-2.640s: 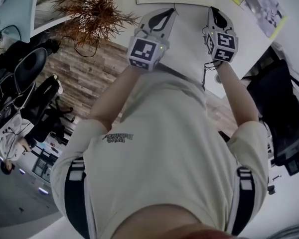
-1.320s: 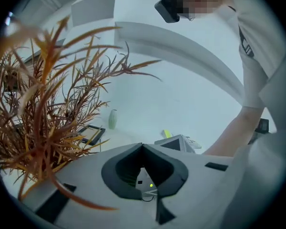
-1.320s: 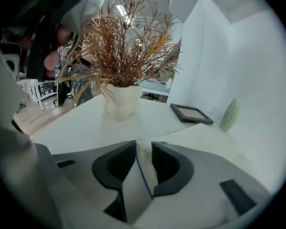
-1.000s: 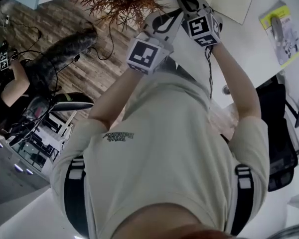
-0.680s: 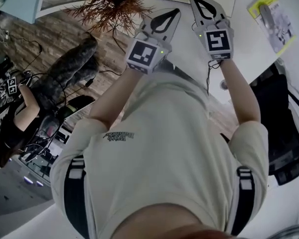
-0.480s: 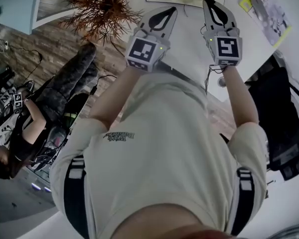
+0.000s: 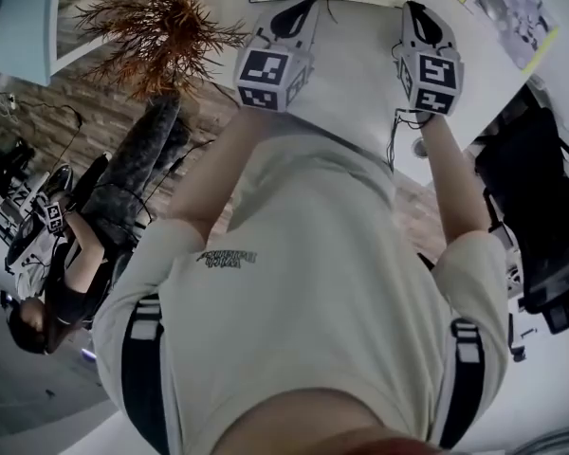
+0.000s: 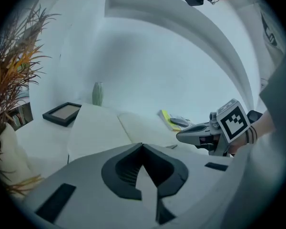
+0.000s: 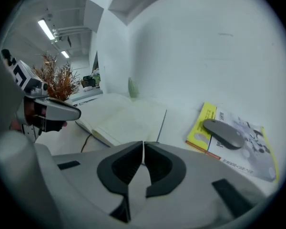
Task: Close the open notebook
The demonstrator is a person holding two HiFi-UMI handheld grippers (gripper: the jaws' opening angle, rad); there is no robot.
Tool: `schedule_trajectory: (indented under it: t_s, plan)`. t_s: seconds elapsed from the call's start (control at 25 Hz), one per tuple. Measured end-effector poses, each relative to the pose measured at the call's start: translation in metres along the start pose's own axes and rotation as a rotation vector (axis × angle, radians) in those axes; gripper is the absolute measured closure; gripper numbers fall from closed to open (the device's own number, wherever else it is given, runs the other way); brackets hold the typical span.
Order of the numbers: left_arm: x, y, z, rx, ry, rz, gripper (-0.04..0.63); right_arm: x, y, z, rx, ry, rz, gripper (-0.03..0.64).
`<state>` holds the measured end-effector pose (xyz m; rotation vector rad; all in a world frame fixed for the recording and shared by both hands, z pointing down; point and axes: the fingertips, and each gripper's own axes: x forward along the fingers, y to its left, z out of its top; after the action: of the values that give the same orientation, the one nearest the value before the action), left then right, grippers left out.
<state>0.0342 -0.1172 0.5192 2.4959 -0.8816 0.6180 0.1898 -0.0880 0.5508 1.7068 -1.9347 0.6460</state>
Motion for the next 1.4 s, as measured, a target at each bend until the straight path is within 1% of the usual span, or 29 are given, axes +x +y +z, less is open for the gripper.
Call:
schedule_trajectory:
  t_s: [0.08, 0.12, 0.16, 0.24, 0.28, 0.32, 0.4, 0.44, 0.48, 0.52, 0.6, 0.72, 0.84, 0.88, 1.0, 1.08, 1.16, 1.2, 1.24, 1.32, 1.36, 1.4]
  plan:
    - [-0.002, 0.002, 0.001, -0.001, -0.007, 0.01, 0.583, -0.005, 0.007, 0.014, -0.023, -0.048, 0.022, 0.572]
    - [-0.005, 0.003, 0.002, -0.003, -0.015, 0.016, 0.583, -0.01, 0.014, 0.026, -0.056, -0.089, 0.041, 0.555]
    - [-0.009, 0.004, 0.003, -0.009, -0.023, 0.023, 0.583, -0.015, 0.024, 0.041, -0.101, -0.138, 0.067, 0.554]
    - [-0.019, 0.007, 0.006, -0.025, -0.044, 0.041, 0.583, -0.023, 0.052, 0.07, -0.205, -0.241, 0.147, 0.554]
    - [-0.025, 0.01, 0.008, -0.034, -0.056, 0.052, 0.583, -0.025, 0.069, 0.081, -0.254, -0.27, 0.196, 0.554]
    - [-0.031, 0.013, 0.01, -0.042, -0.068, 0.065, 0.583, -0.024, 0.086, 0.088, -0.297, -0.275, 0.246, 0.553]
    - [-0.044, 0.023, 0.015, -0.058, -0.095, 0.098, 0.583, -0.013, 0.121, 0.09, -0.366, -0.246, 0.348, 0.552]
    - [-0.05, 0.029, 0.016, -0.067, -0.106, 0.118, 0.583, -0.005, 0.139, 0.088, -0.392, -0.223, 0.397, 0.537]
    - [-0.056, 0.036, 0.016, -0.076, -0.115, 0.14, 0.583, 0.005, 0.156, 0.086, -0.414, -0.203, 0.442, 0.488]
    - [-0.062, 0.043, 0.016, -0.085, -0.122, 0.161, 0.583, 0.014, 0.172, 0.084, -0.432, -0.189, 0.479, 0.474]
    - [-0.074, 0.057, 0.015, -0.099, -0.133, 0.195, 0.583, 0.033, 0.2, 0.08, -0.481, -0.173, 0.525, 0.474]
    - [-0.084, 0.071, 0.009, -0.107, -0.13, 0.211, 0.583, 0.056, 0.228, 0.071, -0.554, -0.133, 0.553, 0.473]
    - [-0.089, 0.076, -0.001, -0.115, -0.111, 0.207, 0.583, 0.075, 0.246, 0.058, -0.594, -0.069, 0.559, 0.466]
    - [-0.091, 0.076, -0.004, -0.116, -0.107, 0.206, 0.583, 0.08, 0.251, 0.052, -0.61, -0.046, 0.558, 0.418]
    - [-0.092, 0.077, -0.011, -0.115, -0.103, 0.196, 0.583, 0.095, 0.257, 0.041, -0.652, 0.011, 0.517, 0.414]
    - [-0.092, 0.077, -0.014, -0.114, -0.105, 0.185, 0.583, 0.1, 0.257, 0.039, -0.659, 0.026, 0.487, 0.414]
    - [-0.092, 0.078, -0.015, -0.116, -0.104, 0.175, 0.583, 0.102, 0.257, 0.039, -0.655, 0.027, 0.477, 0.414]
    - [-0.092, 0.078, -0.016, -0.117, -0.103, 0.171, 0.583, 0.103, 0.256, 0.04, -0.654, 0.023, 0.476, 0.425]
    - [-0.091, 0.078, -0.016, -0.118, -0.103, 0.167, 0.583, 0.104, 0.255, 0.041, -0.654, 0.017, 0.476, 0.486]
    - [-0.091, 0.078, -0.017, -0.117, -0.101, 0.158, 0.583, 0.104, 0.255, 0.043, -0.653, 0.013, 0.486, 0.5]
    - [-0.09, 0.077, -0.017, -0.115, -0.101, 0.153, 0.583, 0.103, 0.255, 0.044, -0.657, 0.008, 0.491, 0.519]
    - [-0.09, 0.076, -0.017, -0.112, -0.1, 0.15, 0.583, 0.101, 0.256, 0.045, -0.661, 0.0, 0.494, 0.568]
